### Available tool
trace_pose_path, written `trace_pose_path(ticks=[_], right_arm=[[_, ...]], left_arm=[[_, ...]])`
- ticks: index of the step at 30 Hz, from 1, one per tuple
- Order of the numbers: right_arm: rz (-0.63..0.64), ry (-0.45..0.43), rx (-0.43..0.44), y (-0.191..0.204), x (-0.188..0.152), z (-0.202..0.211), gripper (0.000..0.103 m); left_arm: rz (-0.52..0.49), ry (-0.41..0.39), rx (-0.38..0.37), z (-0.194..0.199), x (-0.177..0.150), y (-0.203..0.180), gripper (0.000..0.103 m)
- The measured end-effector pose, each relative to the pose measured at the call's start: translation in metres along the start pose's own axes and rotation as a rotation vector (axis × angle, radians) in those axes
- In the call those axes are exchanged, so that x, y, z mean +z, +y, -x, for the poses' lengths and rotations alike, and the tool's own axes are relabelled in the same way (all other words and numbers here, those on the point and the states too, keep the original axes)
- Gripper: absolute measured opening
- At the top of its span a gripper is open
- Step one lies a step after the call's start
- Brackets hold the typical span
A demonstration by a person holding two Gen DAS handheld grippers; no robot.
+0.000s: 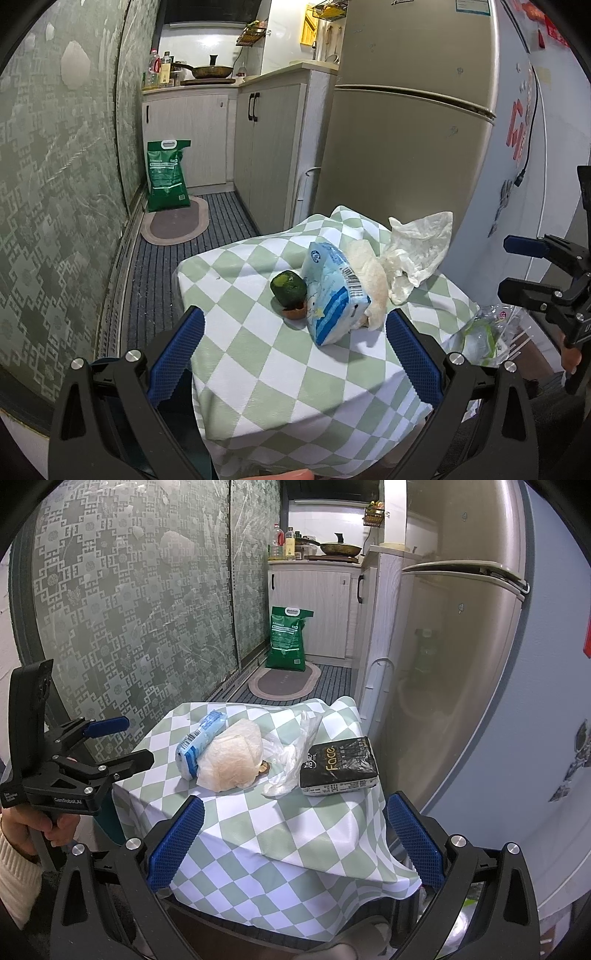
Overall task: Collect trash
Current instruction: 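Grasp the blue-and-white snack wrapper with the left gripper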
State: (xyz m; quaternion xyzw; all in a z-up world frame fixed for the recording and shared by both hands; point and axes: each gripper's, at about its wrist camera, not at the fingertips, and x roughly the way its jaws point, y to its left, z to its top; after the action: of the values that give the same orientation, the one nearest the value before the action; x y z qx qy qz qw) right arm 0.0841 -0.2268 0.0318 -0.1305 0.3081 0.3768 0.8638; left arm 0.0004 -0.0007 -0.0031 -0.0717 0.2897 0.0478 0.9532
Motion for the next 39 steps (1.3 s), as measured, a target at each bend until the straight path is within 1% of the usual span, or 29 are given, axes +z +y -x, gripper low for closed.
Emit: trace_pose_path(ticks=[7,11,12,15,19,21,23,25,29,35,37,39], right_arm=[[-0.002,-0.002,-0.004,0.001,0.001,0.0,0.1],[0.0,-0.001,-0.01,0.005,0.001,-0.004,0.1],[0.001,-0.001,-0.01,0.007,0.0,-0.005,0.1],[0.003,-0.008,-0.01,0.008,0.0,-0.003,0.1],[-0.007,-0.014,-0.013,0.001,-0.001,-0.001,0.1],[-0.008,-0.013,-0.015,-0.001,-0.003,0.0,0.1],[-0.014,-0.014,-0.017,-0.004,-0.005,0.002,0.1],[-0.016,-0.019,-0.018,-0.006,-0.007,0.004,0.1],[-0.015,-0.022,-0.013,-0.005,-0.007,0.007,0.1],[-0.017,-0.02,-0.01,-0.004,-0.007,0.006,0.1],[-0.017,-0.022,-0.008,-0.005,-0.007,0.005,0.099],[-0.02,-0.021,-0.007,-0.005,-0.006,0.004,0.092]], left_arm=[[-0.012,-0.022,-0.045,0.002,0.0,-0.004,0.1],[-0.011,-0.026,-0.047,-0.003,0.003,-0.009,0.099],[-0.011,-0.025,-0.046,-0.005,0.004,-0.01,0.098],[-0.013,-0.008,-0.045,-0.013,0.006,-0.013,0.083],[-0.014,0.006,-0.038,-0.024,0.009,-0.017,0.077],[-0.016,0.012,-0.037,-0.027,0.009,-0.019,0.077],[-0.02,0.019,-0.034,-0.031,0.009,-0.019,0.074],[-0.028,0.031,-0.031,-0.035,0.009,-0.021,0.065],[-0.025,0.041,-0.038,-0.04,0.009,-0.021,0.058],[-0.03,0.054,-0.061,-0.042,0.007,-0.022,0.033],[-0.027,0.061,-0.075,-0.042,0.006,-0.021,0.023],[-0.02,0.067,-0.09,-0.042,0.005,-0.018,0.017]])
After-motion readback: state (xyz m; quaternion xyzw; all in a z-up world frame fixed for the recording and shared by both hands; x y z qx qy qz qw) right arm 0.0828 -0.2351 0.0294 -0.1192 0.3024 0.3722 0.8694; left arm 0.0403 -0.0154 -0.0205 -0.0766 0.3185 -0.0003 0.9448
